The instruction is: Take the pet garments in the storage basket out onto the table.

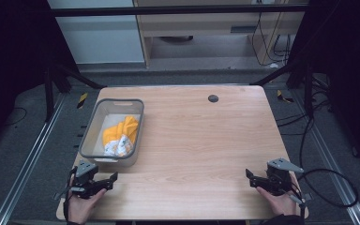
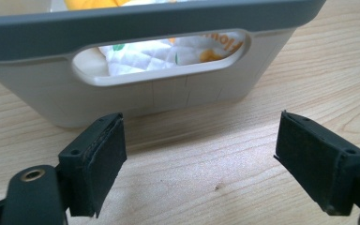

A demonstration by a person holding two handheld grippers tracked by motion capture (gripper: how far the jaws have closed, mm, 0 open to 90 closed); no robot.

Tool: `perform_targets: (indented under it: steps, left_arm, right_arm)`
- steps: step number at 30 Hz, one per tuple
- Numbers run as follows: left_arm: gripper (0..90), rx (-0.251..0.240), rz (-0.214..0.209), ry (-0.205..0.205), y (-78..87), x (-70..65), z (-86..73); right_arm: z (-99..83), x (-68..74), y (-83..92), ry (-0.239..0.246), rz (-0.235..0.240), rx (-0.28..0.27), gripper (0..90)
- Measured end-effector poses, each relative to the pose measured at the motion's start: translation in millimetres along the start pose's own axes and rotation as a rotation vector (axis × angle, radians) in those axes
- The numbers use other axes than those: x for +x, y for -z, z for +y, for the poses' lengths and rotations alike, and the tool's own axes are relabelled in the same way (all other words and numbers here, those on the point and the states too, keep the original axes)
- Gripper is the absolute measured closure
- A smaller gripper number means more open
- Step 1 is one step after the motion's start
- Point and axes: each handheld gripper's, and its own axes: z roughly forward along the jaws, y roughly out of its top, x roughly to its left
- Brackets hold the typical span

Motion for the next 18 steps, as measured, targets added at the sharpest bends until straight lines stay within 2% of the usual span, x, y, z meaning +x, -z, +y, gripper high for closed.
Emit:
perform_targets:
  steps: [9,12,18]
  left_arm:
    - [17.9,-0.027,0.009,-0.002,8.0,0.0,3.3]
    - [17.9,-0.043,-0.007,0.014,11.7,1.2,4.6]
    - [17.9,-0.066,-0.011,0.001,17.8,0.0,9.9]
  right_arm:
    - [-0.4,0.5,0.5,0.006,-0.001,-0.007,10.5]
    - [-0.3,1.4,-0.3,0.014,0.003,-0.004,10.1]
    - [0.0,2.6,-0.3,0.024,0.007,-0.008,9.9]
